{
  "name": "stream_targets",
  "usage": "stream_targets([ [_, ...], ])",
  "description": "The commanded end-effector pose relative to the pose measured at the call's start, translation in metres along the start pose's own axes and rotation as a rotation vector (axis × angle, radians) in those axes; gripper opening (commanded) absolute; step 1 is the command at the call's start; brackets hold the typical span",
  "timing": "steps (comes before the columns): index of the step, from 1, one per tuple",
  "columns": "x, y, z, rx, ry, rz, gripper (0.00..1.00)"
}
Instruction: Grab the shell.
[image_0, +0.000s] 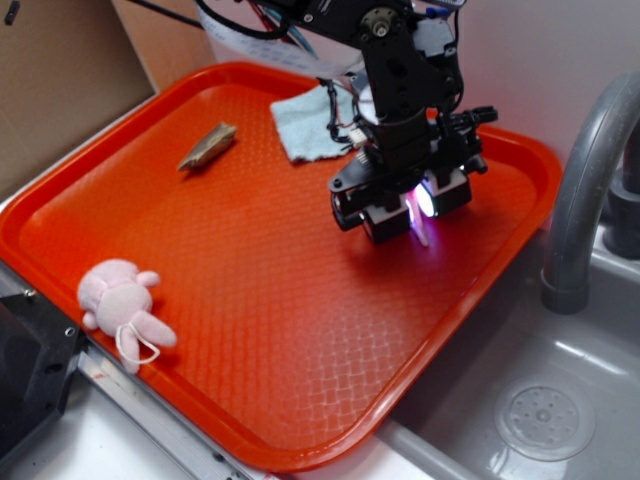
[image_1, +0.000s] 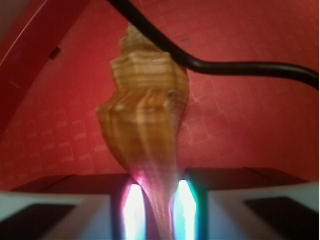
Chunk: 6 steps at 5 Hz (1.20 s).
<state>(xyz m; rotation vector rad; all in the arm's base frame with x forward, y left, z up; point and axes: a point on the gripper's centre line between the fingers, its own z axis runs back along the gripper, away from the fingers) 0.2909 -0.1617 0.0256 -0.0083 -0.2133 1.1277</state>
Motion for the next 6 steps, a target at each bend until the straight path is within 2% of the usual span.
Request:
stream_targets([
  [1,0.007,0.01,0.028,-0.036,-0.035,0.026,0.0],
  [2,0.02,0.023,0.062,-0.061,-0.089,0.02,0.0],
  [3,0.045,0.041,0.103,-0.072,-0.103,0.036,0.0],
  [5,0.103,0.101,0.177,-0.171,0.019,-0.094,0.0],
  [6,0.125,0.125,0.19,-0.19,0.045,-0.042,0.0],
])
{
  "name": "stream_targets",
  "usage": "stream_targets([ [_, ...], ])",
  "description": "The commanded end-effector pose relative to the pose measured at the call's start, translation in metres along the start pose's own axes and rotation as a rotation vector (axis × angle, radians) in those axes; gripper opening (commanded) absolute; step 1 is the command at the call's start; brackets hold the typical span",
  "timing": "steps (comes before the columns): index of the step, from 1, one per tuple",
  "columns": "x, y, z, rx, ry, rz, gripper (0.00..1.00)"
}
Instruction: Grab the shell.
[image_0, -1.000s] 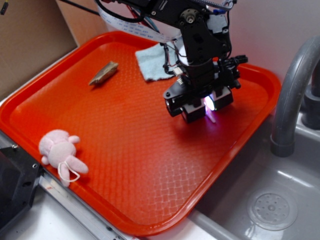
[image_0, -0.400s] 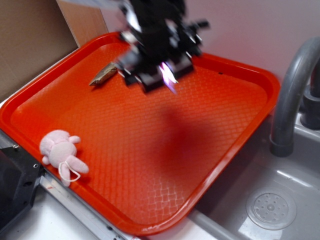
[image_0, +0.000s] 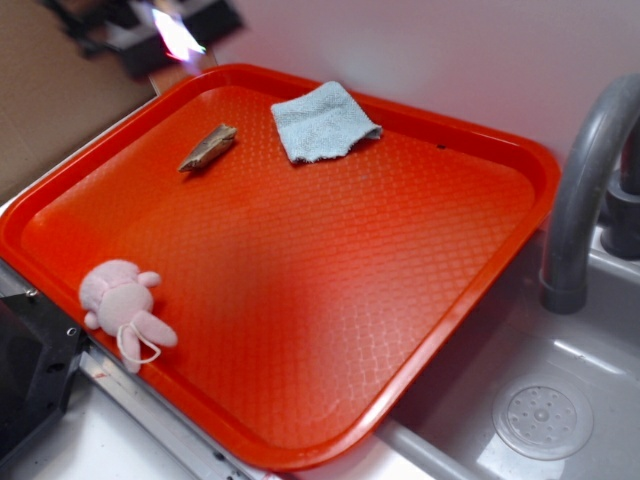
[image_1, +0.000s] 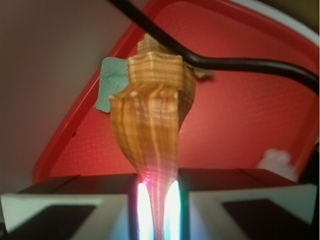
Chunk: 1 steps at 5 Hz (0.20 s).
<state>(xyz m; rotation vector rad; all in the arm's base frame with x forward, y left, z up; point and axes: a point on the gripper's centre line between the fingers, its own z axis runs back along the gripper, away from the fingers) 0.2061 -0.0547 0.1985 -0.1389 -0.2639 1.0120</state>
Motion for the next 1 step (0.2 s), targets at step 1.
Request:
stream_targets([
  [1,0.0471,0.0322,0.0147,-0.03,0.04,0.117,0.0],
])
